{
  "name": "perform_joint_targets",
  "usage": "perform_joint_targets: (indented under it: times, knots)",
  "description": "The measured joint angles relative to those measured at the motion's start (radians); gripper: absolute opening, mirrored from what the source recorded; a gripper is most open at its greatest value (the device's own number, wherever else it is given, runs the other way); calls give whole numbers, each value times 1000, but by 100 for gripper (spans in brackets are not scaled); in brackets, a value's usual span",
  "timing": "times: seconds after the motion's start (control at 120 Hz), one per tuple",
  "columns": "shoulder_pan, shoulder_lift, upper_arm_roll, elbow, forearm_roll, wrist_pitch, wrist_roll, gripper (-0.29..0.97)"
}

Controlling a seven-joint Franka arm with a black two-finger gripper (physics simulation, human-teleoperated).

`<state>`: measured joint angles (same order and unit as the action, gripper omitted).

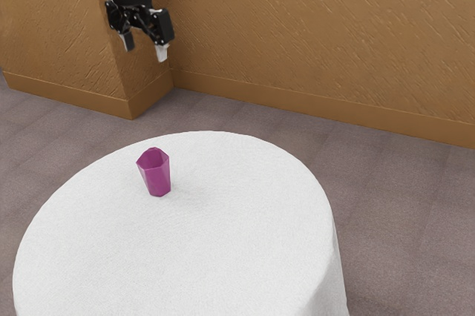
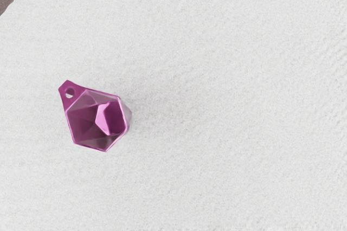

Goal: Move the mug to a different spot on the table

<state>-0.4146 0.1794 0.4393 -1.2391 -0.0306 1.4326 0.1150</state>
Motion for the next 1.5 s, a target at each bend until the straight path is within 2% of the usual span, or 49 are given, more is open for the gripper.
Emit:
perform_joint_targets:
  times: [0.033,0.083,0.217,0.267,0.375,0.492,0.633,0.7,0.792,0.9,1.275,1.5]
  knots:
    - [56,-22,-90,-12,25,0,1,68]
    - [94,-35,-155,-22,49,0,2,68]
    - [118,-22,-193,-45,53,8,2,68]
    - [119,1,-178,-48,41,26,-4,68]
    - [163,126,-132,-46,-34,80,-16,68]
    - [227,244,-129,-36,-118,153,-25,68]
    - [255,347,-125,-35,-207,233,-39,68]
    - [258,396,-124,-35,-227,265,-51,68]
    - [259,464,-112,4,-212,299,-67,68]
    - [284,497,-88,21,-212,322,-89,68]
    - [311,581,15,9,-352,333,-274,68]
    - [318,619,43,8,-383,332,-371,68]
